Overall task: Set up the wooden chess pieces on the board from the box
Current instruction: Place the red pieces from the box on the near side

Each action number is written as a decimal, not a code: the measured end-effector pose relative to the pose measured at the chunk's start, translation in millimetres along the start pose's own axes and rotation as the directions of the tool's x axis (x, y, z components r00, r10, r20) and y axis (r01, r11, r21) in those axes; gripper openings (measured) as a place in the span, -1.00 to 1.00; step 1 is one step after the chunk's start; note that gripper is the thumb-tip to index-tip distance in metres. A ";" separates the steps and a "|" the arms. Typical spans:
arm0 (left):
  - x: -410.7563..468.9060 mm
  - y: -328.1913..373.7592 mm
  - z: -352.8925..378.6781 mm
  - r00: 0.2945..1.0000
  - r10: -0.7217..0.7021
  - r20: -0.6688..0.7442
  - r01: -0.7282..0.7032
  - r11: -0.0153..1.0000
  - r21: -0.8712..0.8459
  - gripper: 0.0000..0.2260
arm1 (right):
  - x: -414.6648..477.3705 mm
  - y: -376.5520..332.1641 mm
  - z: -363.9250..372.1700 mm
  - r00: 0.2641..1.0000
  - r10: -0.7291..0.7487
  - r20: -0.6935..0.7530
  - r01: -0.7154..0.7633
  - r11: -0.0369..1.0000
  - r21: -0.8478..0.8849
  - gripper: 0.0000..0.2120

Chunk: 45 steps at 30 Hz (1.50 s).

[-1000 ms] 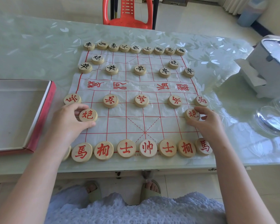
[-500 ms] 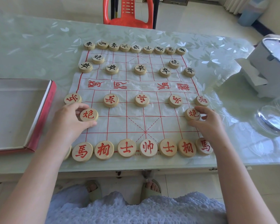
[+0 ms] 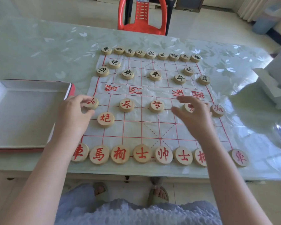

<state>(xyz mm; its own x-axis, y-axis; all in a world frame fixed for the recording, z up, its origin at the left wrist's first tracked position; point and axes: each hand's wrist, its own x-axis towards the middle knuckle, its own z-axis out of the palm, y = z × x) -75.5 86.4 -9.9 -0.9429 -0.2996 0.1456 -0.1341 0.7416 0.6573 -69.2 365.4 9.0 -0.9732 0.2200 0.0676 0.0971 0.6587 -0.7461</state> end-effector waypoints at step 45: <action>37.9 -27.0 15.7 0.992 -0.062 0.106 0.064 0.998 -0.021 -0.42 | 23.8 -54.1 119.7 0.954 -0.147 0.260 0.209 0.950 -0.232 -0.47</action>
<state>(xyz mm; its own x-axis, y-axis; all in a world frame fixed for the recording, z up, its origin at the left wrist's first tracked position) -112.5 64.4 -33.8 -0.9597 -0.2797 0.0259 -0.1880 0.7081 0.6807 -122.6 248.9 -28.3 -0.9973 -0.0739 0.0015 -0.0630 0.8389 -0.5407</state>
